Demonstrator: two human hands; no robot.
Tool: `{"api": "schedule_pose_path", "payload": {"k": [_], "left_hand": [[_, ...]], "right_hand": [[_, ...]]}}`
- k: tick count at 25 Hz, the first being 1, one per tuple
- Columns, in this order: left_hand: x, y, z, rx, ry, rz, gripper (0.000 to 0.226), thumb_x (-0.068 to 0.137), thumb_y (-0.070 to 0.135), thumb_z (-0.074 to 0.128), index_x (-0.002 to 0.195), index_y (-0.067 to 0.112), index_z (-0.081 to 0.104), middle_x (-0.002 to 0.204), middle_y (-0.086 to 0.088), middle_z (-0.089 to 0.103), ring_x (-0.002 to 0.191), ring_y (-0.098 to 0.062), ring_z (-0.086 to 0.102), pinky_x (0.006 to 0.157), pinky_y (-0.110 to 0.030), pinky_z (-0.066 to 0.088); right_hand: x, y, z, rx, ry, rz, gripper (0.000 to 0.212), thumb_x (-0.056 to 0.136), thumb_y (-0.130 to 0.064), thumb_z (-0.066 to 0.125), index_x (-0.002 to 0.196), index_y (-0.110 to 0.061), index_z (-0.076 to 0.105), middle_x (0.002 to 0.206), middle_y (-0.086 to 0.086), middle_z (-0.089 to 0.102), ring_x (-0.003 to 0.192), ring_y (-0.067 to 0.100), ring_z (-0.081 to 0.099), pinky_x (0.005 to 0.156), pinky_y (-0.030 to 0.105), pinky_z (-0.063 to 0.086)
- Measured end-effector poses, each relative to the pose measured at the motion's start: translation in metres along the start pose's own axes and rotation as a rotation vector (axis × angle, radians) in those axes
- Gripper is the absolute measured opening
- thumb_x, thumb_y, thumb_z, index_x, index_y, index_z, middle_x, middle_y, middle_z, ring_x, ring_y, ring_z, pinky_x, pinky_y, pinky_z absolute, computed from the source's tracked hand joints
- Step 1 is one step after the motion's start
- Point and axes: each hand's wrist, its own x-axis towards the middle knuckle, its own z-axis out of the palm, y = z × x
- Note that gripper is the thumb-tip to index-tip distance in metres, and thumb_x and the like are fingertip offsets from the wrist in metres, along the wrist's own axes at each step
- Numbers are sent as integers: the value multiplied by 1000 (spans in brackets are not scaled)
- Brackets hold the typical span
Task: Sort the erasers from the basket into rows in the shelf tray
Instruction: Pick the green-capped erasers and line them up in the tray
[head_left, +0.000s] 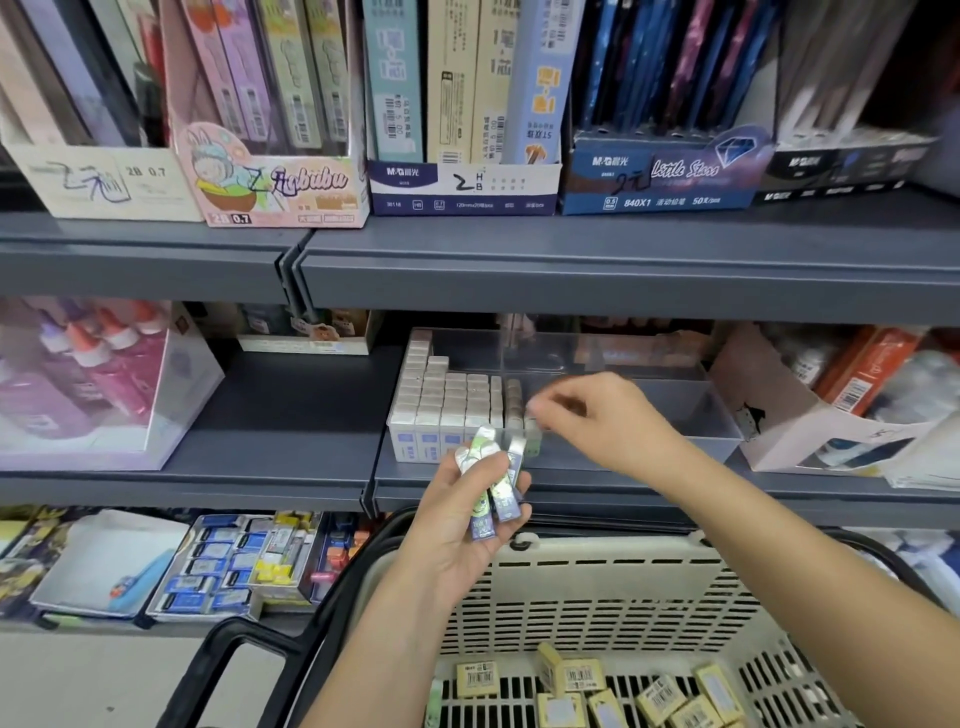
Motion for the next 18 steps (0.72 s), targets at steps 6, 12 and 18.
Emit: {"api": "schedule_pose_path", "payload": {"k": [6,12,18], "left_hand": [[-4,-1,3,24,-9,-47,53,57,22,76,107,14,59,85,-10,71,73,-18,69,50,-26,53],[-2,6,0,-129,15,-62,42,60,20,72,99,11,60,84,-9,71,71,-19,70,46,-24,53],[-1,5,-1,-69,16,-29,44,57,20,74,98,14,59,86,-7,72,74,-18,70,49,-25,53]], "right_hand": [[-19,-9,0,391,-268,79,8,85,-10,64,91,-16,65,74,-2,61,63,9,60,72,27,53],[-6,1,-28,656,-175,149,7,79,-12,70,84,-10,65,80,7,73,69,10,68,62,17,55],[37,8,-21,175,143,209,19,80,-19,70,71,-30,58,81,-6,68,81,10,63,80,22,48]]}}
